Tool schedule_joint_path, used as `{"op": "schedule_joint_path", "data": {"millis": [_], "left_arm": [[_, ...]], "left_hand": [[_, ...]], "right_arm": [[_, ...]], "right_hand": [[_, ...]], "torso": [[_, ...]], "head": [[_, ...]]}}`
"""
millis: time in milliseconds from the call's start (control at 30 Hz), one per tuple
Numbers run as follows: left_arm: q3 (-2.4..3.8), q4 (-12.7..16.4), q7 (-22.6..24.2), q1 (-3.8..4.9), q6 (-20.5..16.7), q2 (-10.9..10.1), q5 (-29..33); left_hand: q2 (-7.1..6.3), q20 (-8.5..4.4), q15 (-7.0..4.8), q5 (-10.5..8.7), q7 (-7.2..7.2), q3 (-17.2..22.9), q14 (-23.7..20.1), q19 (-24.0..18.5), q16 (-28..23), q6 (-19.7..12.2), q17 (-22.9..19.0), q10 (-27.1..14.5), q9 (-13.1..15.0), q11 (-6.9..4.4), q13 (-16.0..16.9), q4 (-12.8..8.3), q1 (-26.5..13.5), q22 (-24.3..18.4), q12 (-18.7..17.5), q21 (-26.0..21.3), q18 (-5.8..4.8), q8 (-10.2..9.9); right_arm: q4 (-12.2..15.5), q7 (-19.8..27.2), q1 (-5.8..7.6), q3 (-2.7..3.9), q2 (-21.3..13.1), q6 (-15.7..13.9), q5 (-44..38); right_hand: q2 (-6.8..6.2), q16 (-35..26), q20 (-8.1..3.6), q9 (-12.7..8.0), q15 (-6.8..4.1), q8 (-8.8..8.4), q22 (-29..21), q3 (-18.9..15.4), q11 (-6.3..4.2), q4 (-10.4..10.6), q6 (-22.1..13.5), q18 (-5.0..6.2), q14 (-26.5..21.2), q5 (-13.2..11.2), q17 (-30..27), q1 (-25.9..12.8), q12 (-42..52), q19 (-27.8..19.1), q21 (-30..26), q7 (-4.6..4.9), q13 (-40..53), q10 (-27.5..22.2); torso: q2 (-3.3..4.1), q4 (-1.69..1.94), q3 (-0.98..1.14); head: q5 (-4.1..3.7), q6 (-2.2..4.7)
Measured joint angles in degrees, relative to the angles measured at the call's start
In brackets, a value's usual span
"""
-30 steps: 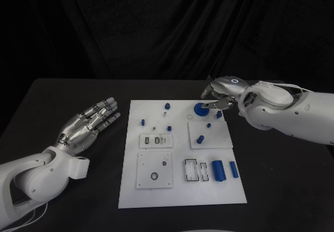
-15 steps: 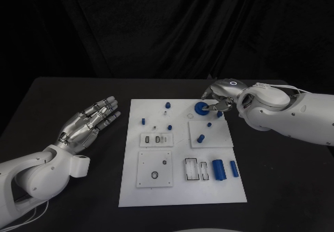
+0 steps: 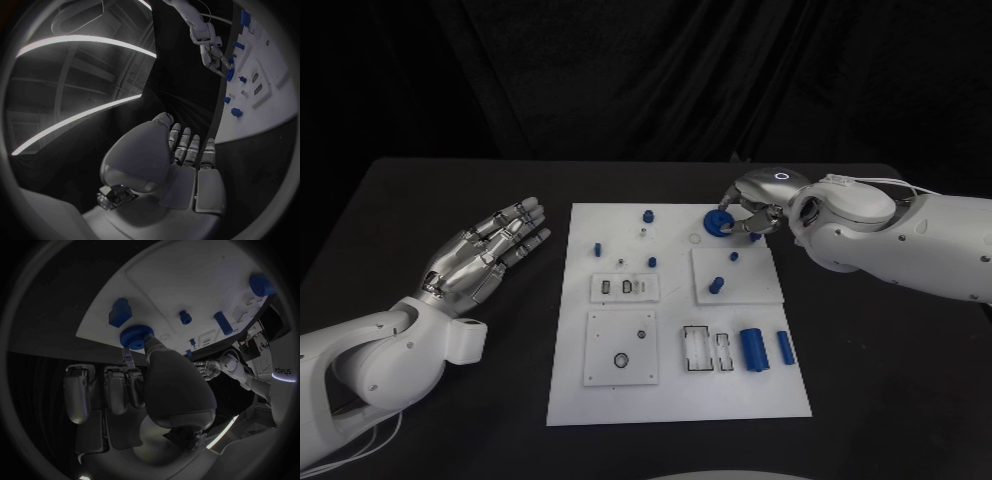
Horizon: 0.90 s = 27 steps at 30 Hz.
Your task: Assemble the parts on the task board
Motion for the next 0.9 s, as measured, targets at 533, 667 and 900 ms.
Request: {"op": "schedule_joint_path", "data": {"millis": [533,667,900], "left_arm": [[0.01,-0.26,0.0,0.0,0.32,0.26,0.02],[0.01,-0.32,0.0,0.0,0.37,0.23,0.02],[0.01,-0.32,0.0,0.0,0.38,-0.15,0.02]], "left_hand": [[0.0,0.0,0.0,0.0,0.0,0.0,0.0,0.0,0.0,0.0,-0.01,0.0,0.0,0.0,0.0,0.0,0.0,0.0,0.0,0.0,0.0,0.0],[0.0,0.0,0.0,0.0,0.0,0.0,0.0,0.0,0.0,0.0,-0.01,0.0,0.0,0.0,0.0,0.0,0.0,0.0,0.0,0.0,0.0,0.0],[0.0,0.0,0.0,0.0,0.0,0.16,0.0,0.0,0.0,0.0,-0.01,0.0,0.0,0.0,0.0,0.16,0.0,0.0,0.0,0.0,0.0,0.0]], "right_arm": [[-0.84,0.08,-0.29,0.42,1.02,-0.11,-0.05],[-0.85,0.22,-0.51,0.42,1.03,-0.81,-0.03],[0.92,0.43,-0.67,0.2,0.05,-2.49,-0.03]], "right_hand": [[0.75,0.0,-0.73,2.46,-0.67,3.52,-0.01,1.24,-1.0,-4.25,5.12,0.01,-0.04,7.83,-0.01,3.33,0.0,0.3,0.0,0.02,-0.01,0.37],[1.06,0.0,-1.45,2.42,-1.21,3.53,-0.01,1.15,-1.77,-4.48,5.12,0.01,-0.13,12.19,-0.01,3.64,0.0,0.21,0.0,0.03,-0.01,0.29],[1.13,0.0,-1.84,2.37,-1.7,3.53,-0.02,1.78,-2.15,-5.43,5.11,0.01,-0.05,16.28,-0.01,4.29,0.0,0.21,0.55,0.03,-0.01,0.33]], "torso": [[0.03,-0.09,0.02],[0.01,-0.11,0.02],[0.0,-0.11,0.02]], "head": [[0.03,0.03],[0.16,0.08],[0.37,0.24]]}}
